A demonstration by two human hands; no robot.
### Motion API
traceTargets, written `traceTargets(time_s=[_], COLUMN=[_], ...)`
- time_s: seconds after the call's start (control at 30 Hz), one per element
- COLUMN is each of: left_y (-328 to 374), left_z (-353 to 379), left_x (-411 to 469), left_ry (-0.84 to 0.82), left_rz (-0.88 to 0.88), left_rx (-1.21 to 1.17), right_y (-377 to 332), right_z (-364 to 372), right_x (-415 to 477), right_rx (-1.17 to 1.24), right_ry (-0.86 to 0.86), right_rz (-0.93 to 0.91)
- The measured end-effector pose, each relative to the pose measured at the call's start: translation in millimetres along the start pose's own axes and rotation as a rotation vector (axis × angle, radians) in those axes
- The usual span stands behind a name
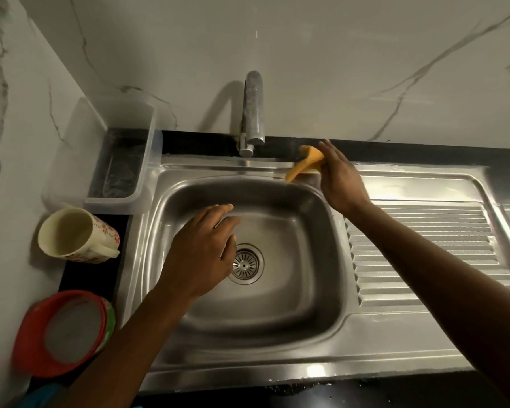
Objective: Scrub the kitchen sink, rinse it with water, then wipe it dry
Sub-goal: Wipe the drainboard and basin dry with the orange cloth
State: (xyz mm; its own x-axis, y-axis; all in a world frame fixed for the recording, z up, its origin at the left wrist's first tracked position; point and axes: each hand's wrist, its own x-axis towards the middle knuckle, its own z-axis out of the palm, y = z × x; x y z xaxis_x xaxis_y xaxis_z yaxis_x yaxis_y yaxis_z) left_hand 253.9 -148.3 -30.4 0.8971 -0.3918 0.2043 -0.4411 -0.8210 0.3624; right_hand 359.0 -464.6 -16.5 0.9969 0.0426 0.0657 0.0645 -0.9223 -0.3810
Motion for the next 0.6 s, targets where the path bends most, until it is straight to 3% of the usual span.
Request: traceTargets(time_s=[0.1, 0.2, 0.3, 0.43, 0.6], left_y=[7, 14, 20, 29, 48], left_z=[3, 6, 10, 19, 28], left_x=[1, 1, 0, 0, 10], left_ry=[-0.007, -0.012, -0.018, -0.052, -0.060], left_rz=[-0.009, -0.012, -0.035, -0.065, -0.075], left_rx=[0.010, 0.012, 0.011, 0.021, 0.014], right_y=[-28, -52, -66, -74, -52], right_z=[11, 36, 62, 74, 89], right_x=[28, 53, 65, 70, 67], right_rx=[-0.072, -0.269, -0.291, -0.151, -0.223], right_ry=[-0.075, -0.253, -0.426, -0.329, -0.346], right_rz=[-0.137, -0.275, -0.222, -0.157, -0.238])
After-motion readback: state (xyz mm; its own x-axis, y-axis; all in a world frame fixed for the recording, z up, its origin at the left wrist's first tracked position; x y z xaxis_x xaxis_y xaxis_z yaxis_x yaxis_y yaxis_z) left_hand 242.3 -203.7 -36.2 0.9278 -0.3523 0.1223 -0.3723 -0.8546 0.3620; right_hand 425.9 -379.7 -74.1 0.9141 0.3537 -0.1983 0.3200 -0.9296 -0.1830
